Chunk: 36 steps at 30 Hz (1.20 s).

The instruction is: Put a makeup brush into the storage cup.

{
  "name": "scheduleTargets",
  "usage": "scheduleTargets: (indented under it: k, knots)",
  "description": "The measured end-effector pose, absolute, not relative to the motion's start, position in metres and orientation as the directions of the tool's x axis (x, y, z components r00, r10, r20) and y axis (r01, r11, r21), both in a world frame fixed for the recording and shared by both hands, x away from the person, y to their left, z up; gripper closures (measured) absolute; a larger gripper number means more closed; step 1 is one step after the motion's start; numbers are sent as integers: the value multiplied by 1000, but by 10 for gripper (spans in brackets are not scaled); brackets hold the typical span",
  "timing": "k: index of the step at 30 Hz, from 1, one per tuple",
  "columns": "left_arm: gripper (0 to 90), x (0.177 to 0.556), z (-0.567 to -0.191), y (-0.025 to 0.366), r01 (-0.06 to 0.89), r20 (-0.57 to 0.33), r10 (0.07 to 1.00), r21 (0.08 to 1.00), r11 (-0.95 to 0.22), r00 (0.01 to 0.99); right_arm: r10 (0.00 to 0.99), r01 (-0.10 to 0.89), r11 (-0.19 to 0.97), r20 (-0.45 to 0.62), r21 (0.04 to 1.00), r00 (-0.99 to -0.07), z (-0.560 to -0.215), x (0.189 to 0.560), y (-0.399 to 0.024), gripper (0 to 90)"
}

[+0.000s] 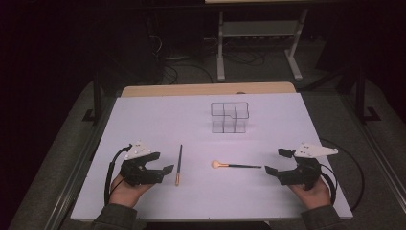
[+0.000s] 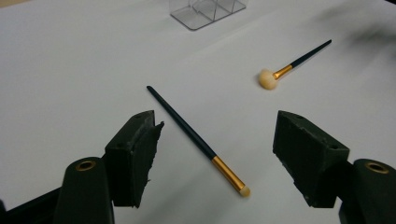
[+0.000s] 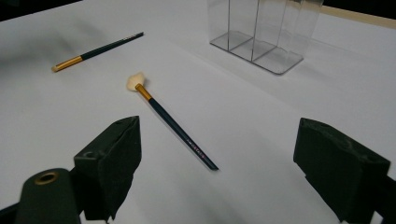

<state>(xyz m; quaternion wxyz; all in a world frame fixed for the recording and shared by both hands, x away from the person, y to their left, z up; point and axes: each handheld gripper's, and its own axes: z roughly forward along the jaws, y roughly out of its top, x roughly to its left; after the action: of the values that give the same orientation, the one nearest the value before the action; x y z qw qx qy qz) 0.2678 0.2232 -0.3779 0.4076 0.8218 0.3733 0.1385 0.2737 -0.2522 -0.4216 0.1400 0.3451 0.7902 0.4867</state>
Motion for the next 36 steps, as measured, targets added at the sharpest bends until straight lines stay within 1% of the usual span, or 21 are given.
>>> scheduleTargets:
  k: [9, 17, 23, 26, 28, 30, 36]
  knots:
    - [353, 283, -377, 210, 563, -101, 741, 719, -407, 664, 686, 412, 280, 120, 867, -718, -421, 274, -253, 145]
    - [391, 296, -378, 197, 596, -86, 752, 672, -440, 653, 689, 415, 271, 126, 869, -714, -421, 275, -255, 145]
    - [412, 303, -382, 190, 628, -91, 768, 641, -442, 634, 694, 420, 268, 128, 867, -708, -421, 275, -255, 145]
    - [439, 306, -385, 187, 641, -90, 774, 625, -445, 626, 693, 417, 271, 125, 868, -710, -421, 276, -255, 145]
    - [443, 308, -386, 185, 651, -92, 777, 612, -449, 622, 693, 418, 271, 125, 867, -710, -421, 276, -254, 145]
    - [475, 310, -386, 183, 655, -93, 777, 605, -452, 622, 693, 415, 271, 123, 868, -710, -421, 276, -254, 145]
    - [514, 314, -390, 177, 672, -93, 789, 590, -447, 607, 695, 415, 270, 123, 869, -709, -420, 276, -255, 145]
